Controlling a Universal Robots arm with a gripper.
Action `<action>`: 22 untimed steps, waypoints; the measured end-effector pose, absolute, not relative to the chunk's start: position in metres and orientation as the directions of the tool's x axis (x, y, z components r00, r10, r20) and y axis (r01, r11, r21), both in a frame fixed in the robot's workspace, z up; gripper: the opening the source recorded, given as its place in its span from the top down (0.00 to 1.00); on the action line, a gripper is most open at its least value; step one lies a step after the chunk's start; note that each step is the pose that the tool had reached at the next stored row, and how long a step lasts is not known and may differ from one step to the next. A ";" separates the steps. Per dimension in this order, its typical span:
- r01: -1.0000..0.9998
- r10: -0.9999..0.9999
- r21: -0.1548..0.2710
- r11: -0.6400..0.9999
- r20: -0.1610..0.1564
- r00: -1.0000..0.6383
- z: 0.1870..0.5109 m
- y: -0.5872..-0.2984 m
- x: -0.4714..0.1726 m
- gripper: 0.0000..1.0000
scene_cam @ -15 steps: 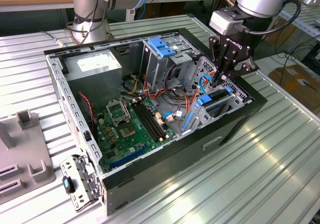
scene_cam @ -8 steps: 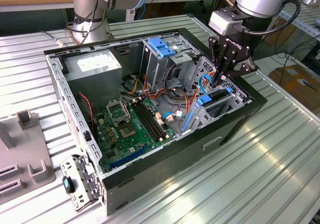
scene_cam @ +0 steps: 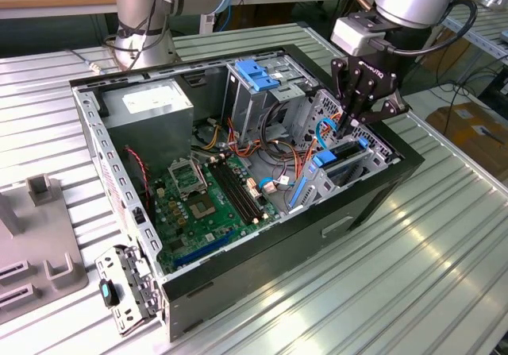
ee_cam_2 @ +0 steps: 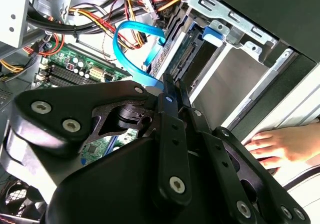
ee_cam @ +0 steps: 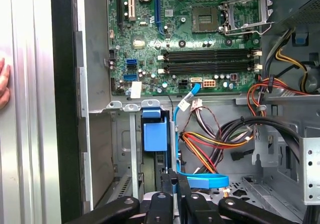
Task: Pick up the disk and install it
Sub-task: 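Insert the first disk wire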
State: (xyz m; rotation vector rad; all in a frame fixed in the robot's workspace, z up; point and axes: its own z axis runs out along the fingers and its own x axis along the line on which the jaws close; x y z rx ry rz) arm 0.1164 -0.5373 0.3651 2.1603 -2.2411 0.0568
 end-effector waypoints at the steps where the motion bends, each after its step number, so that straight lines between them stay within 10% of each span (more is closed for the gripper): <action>1: -0.999 -0.998 -0.009 0.036 0.045 -0.037 0.365 -0.539 0.116 0.84; 22: -0.984 -0.999 -0.174 0.025 0.030 -0.031 0.355 -0.546 0.094 0.84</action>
